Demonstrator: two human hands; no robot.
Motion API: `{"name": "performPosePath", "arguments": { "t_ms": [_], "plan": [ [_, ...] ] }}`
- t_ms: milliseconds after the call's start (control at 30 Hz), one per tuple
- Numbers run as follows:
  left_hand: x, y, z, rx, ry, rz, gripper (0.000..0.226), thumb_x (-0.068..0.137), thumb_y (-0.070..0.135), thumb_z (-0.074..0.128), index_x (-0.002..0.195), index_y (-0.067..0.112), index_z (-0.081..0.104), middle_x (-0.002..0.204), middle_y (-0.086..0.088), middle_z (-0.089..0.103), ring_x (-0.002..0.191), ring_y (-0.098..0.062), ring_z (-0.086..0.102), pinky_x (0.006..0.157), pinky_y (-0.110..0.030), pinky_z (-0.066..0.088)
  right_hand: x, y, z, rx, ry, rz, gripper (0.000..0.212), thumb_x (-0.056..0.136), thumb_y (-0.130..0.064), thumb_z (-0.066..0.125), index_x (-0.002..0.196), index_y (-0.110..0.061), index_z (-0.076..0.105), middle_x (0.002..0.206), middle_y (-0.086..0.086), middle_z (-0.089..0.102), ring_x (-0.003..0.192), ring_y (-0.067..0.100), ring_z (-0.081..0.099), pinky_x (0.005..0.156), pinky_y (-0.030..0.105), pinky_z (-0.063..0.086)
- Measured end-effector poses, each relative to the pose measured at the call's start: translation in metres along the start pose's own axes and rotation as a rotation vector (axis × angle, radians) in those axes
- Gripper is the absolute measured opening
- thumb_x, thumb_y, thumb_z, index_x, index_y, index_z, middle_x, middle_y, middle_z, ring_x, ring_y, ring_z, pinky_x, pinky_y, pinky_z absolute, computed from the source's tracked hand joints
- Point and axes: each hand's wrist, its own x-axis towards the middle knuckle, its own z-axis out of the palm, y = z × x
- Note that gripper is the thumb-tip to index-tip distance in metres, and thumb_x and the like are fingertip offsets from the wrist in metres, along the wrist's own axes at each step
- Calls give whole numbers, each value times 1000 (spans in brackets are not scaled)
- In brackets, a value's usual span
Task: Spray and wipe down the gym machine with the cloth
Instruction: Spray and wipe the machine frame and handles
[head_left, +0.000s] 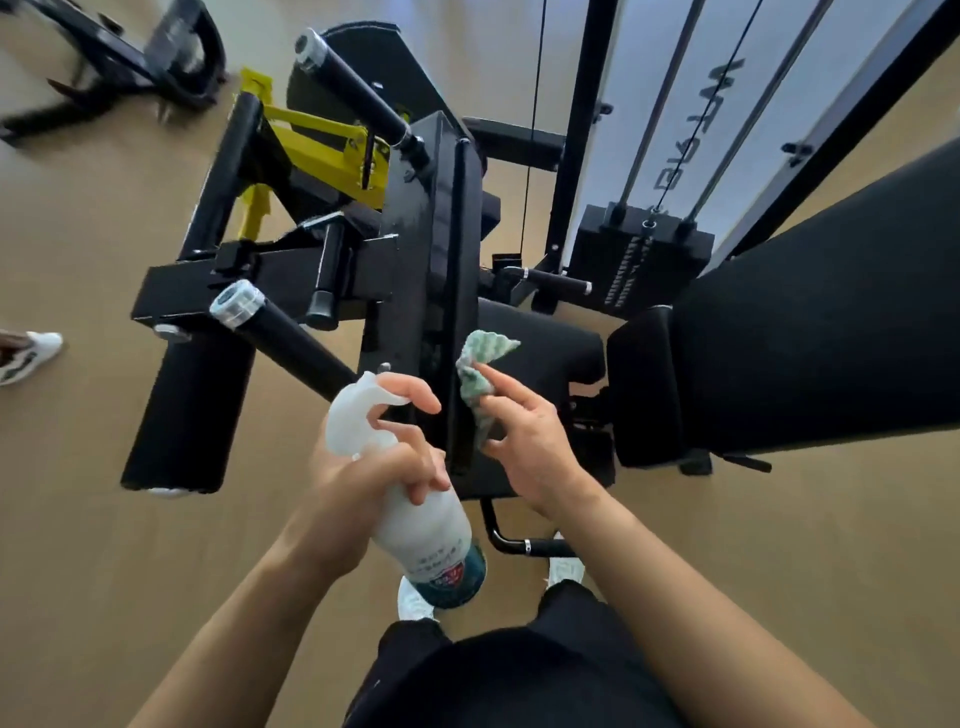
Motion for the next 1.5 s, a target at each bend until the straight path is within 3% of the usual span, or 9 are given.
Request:
{"name": "performPosePath", "arguments": {
  "t_ms": [200, 267, 333, 467, 633, 800, 1033, 1233, 1500],
  "plan": [
    [0, 9, 23, -48, 142, -14, 36, 64, -5, 52, 98, 6, 59, 45, -6, 45, 56, -30, 58, 74, -31, 56, 2, -5, 5, -98, 59, -64, 31, 90, -45, 77, 110, -21, 81, 126, 19, 71, 120, 36, 68, 105, 60, 53],
    [-1, 11, 25, -49, 149, -9, 36, 64, -6, 52, 98, 5, 59, 46, -6, 45, 56, -30, 58, 75, -33, 57, 5, 2, 11, -219, 57, -181, 16, 95, -32, 73, 108, -39, 79, 139, 12, 63, 129, 25, 63, 109, 52, 52],
    [-3, 12, 23, -45, 145, -9, 36, 64, -6, 52, 98, 3, 59, 46, -5, 45, 56, -29, 59, 76, -35, 58, 7, 8, 10, -285, 55, -240, 36, 104, -17, 63, 121, -47, 71, 157, 4, 49, 144, 16, 50, 118, 42, 46],
    [0, 12, 12, -57, 107, -13, 34, 65, -6, 53, 95, 6, 59, 47, -7, 44, 56, -29, 59, 78, -37, 58, 2, 20, 17, -226, 38, -226, 41, 109, -10, 50, 145, -29, 59, 157, -2, 53, 149, 9, 44, 127, 40, 33],
    [13, 14, -3, -68, -19, -17, 37, 61, 6, 63, 97, 11, 61, 48, -3, 47, 58, -27, 60, 82, -35, 58, 1, 23, 32, -250, 70, -166, 45, 112, -19, 46, 153, -37, 47, 165, -8, 41, 156, 8, 29, 131, 39, 23],
    [24, 17, -10, -73, -100, -25, 39, 64, -7, 50, 95, 14, 62, 46, -6, 45, 57, -29, 59, 76, -35, 59, 29, 8, 33, -369, 35, -206, 49, 113, -20, 43, 160, -30, 34, 154, -25, 38, 142, -9, 37, 121, 15, 27],
    [32, 23, -8, -99, -112, -49, 36, 58, 13, 64, 94, 21, 66, 47, -3, 48, 57, -27, 61, 79, -30, 57, 96, -34, 30, -405, -15, -175, 51, 114, -19, 41, 163, -28, 29, 154, -17, 37, 140, -4, 35, 101, -1, 33],
    [49, 33, 19, -94, 4, -37, 38, 58, 18, 63, 96, 18, 65, 47, -5, 48, 58, -28, 62, 80, -32, 57, 156, -65, 22, -292, -128, -100, 55, 112, -28, 41, 163, -39, 24, 171, -1, 26, 152, 13, 29, 130, 42, 22],
    [87, 52, 67, -110, 238, -50, 37, 53, 20, 64, 91, 16, 67, 46, -8, 45, 57, -29, 61, 76, -32, 56, 239, -128, 17, -192, -274, 39, 54, 114, -32, 39, 159, -56, 22, 163, -6, 38, 140, 24, 51, 110, 58, 49]
  ]
}}
